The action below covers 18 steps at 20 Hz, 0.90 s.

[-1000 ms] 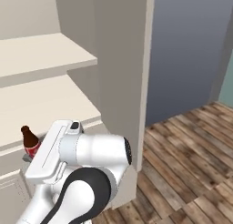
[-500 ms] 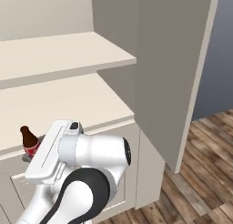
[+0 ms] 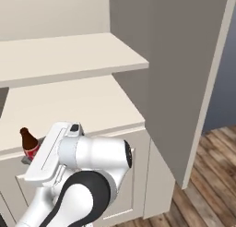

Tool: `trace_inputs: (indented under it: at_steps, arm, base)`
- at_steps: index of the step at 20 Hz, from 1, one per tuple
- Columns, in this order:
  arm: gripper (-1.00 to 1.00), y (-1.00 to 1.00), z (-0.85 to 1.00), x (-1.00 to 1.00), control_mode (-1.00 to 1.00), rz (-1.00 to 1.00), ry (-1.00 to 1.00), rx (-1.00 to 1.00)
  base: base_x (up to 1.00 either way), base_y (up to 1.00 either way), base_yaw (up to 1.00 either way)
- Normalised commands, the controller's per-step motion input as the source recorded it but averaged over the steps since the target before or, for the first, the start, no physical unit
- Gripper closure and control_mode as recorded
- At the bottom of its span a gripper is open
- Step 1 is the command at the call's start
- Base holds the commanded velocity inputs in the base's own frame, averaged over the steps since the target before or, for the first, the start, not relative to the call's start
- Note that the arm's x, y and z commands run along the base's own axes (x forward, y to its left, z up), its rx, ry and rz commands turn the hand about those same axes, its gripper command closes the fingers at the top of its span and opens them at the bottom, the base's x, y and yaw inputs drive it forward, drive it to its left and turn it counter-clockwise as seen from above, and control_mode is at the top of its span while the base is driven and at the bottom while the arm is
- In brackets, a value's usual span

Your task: Pick the bottled drink from the counter and place it in the open cabinet.

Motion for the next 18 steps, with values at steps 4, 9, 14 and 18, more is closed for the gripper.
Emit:
trace_inputs:
  at_steps: [4, 9, 14, 18]
  arm:
    - [1.00, 0.00, 0.00, 0.00, 1.00, 0.00, 0.00, 0.00]
    - [1.00, 0.00, 0.00, 0.00, 1.00, 0.00, 0.00, 0.00]
    - [1.00, 0.00, 0.00, 0.00, 1.00, 0.00, 0.00, 0.00]
    - [1.00, 0.00, 0.00, 0.00, 1.00, 0.00, 0.00, 0.00]
  base:
    - [0.13, -0.14, 0.30]
    - [0.10, 0.06, 0.25]
    - [0.00, 0.28, 0.22]
    - [0.00, 0.11, 0.21]
